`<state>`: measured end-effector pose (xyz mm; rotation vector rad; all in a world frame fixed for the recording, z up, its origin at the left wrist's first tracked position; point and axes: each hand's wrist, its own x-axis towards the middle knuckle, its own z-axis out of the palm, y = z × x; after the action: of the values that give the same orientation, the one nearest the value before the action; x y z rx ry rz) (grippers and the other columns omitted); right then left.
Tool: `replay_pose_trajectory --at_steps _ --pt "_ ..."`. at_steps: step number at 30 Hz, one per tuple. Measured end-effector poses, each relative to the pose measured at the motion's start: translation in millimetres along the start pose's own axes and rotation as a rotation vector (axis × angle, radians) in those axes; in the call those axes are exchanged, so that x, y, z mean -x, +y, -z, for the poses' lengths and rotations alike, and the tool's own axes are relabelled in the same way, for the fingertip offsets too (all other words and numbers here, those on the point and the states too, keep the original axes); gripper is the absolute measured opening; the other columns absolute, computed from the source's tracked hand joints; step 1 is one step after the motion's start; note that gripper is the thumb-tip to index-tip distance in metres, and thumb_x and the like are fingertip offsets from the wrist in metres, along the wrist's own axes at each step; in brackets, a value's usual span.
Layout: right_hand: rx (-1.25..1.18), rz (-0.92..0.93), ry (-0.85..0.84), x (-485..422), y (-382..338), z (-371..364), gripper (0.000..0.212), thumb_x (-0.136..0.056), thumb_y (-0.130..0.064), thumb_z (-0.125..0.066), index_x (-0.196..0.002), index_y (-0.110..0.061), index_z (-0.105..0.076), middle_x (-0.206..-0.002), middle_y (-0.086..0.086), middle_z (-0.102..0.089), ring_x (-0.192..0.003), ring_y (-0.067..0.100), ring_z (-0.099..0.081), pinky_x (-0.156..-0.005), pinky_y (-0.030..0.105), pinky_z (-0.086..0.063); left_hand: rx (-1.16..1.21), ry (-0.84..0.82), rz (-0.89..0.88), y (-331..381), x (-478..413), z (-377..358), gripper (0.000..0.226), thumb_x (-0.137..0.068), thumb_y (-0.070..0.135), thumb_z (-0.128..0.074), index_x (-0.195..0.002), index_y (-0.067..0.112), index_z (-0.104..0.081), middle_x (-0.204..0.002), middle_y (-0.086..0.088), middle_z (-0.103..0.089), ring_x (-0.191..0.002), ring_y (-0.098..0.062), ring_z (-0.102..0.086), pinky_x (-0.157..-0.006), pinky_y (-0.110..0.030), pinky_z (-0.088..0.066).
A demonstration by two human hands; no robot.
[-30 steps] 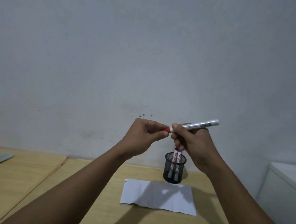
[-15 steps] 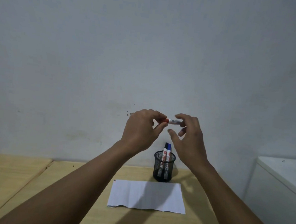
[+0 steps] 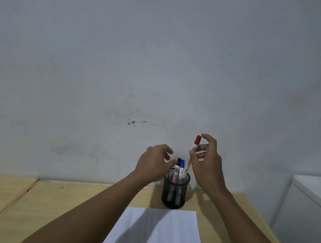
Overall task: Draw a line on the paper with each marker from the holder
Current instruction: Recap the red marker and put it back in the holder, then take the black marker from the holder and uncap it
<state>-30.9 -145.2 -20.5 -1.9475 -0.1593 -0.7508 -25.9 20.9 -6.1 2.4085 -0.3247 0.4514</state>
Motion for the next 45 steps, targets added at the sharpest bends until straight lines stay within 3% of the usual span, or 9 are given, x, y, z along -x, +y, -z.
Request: replay_pose_trajectory --at_steps 4,7,21,26,30,33,36,39,45 --pt "0.112 -0.04 -0.064 -3 27 -14 0.05 -0.099 -0.019 -0.059 -0.141 -0.036 -0.037 -0.1 -0.007 -0.061 -0.079 0.008 -0.066 -0.067 0.032 -0.062 -0.101 -0.111 0.092 -12 -12 -33 0.037 -0.089 0.039 -0.063 -0.121 0.024 -0.053 -0.119 0.003 -0.067 -0.105 -0.018 -0.061 -0.095 -0.046 -0.046" --pt "0.179 -0.084 -0.12 -3 46 -24 0.046 -0.099 -0.022 -0.059 -0.139 -0.037 -0.041 -0.102 -0.004 -0.062 -0.08 0.01 -0.067 -0.066 0.03 -0.062 -0.078 -0.129 0.116 -20 -15 -51 0.028 -0.091 0.036 -0.062 -0.113 0.024 -0.05 -0.12 0.004 -0.068 -0.108 -0.02 -0.06 -0.095 -0.044 -0.041" --pt "0.32 -0.159 -0.209 3 68 -43 0.039 -0.1 -0.032 -0.053 -0.139 -0.035 -0.049 -0.138 -0.004 -0.061 -0.118 0.02 -0.062 -0.102 0.051 -0.051 0.189 0.029 0.241 -23 -20 -56 0.035 -0.088 0.027 -0.067 -0.118 0.027 -0.049 -0.111 0.006 -0.067 -0.101 -0.017 -0.061 -0.09 -0.04 -0.03" --pt "0.271 -0.067 -0.112 -2 37 -31 0.036 -0.099 -0.035 -0.056 -0.134 -0.031 -0.055 -0.124 -0.005 -0.063 -0.113 0.016 -0.06 -0.098 0.05 -0.052 0.27 0.181 0.19 -21 -20 -24 0.029 -0.09 0.034 -0.063 -0.117 0.041 -0.055 -0.097 0.013 -0.068 -0.092 -0.011 -0.063 -0.093 -0.049 -0.039" --pt "0.106 -0.023 -0.223 -2 -7 -22 0.033 -0.094 -0.041 -0.063 -0.124 -0.027 -0.064 -0.108 -0.007 -0.067 -0.095 0.008 -0.064 -0.081 0.03 -0.057 0.503 0.309 0.184 -8 -18 20 0.013 -0.089 0.038 -0.062 -0.101 0.042 -0.062 -0.085 0.015 -0.071 -0.089 -0.01 -0.066 -0.091 -0.056 -0.046" --pt "-0.053 -0.06 -0.294 4 -38 -17 0.028 -0.089 -0.033 -0.073 -0.115 -0.023 -0.07 -0.099 -0.002 -0.073 -0.08 0.007 -0.069 -0.066 0.017 -0.054 0.701 0.357 0.25 7 -7 57 0.011 -0.089 0.033 -0.065 -0.1 0.035 -0.065 -0.097 0.007 -0.07 -0.098 -0.014 -0.064 -0.086 -0.04 -0.052" --pt "-0.453 -0.18 -0.189 11 -67 -8 0.021 -0.089 -0.014 -0.074 -0.109 -0.008 -0.073 -0.09 0.009 -0.075 -0.063 0.011 -0.07 -0.061 0.024 -0.058 0.864 0.348 0.321 17 11 87 0.016 -0.09 0.026 -0.067 -0.105 0.02 -0.068 -0.097 -0.002 -0.072 -0.09 -0.016 -0.062 -0.071 -0.027 -0.048" --pt "-0.811 -0.294 -0.163 19 -95 -4 0.016 -0.089 -0.012 -0.072 -0.103 -0.004 -0.074 -0.085 0.01 -0.071 -0.067 0.014 -0.07 -0.064 0.026 -0.059 0.905 0.243 0.363 20 34 106 0.021 -0.09 0.029 -0.067 -0.107 0.016 -0.071 -0.099 0.0 -0.073 -0.088 -0.014 -0.06 -0.071 -0.031 -0.042" --pt "-0.94 -0.298 -0.194 37 -129 -12 0.011 -0.091 -0.014 -0.071 -0.094 -0.005 -0.075 -0.088 0.011 -0.077 -0.075 0.022 -0.073 -0.072 0.033 -0.061 0.92 0.139 0.414 23 64 127 0.022 -0.086 0.032 -0.071 -0.103 0.018 -0.075 -0.097 0.006 -0.077 -0.095 -0.016 -0.062 -0.082 -0.042 -0.037"
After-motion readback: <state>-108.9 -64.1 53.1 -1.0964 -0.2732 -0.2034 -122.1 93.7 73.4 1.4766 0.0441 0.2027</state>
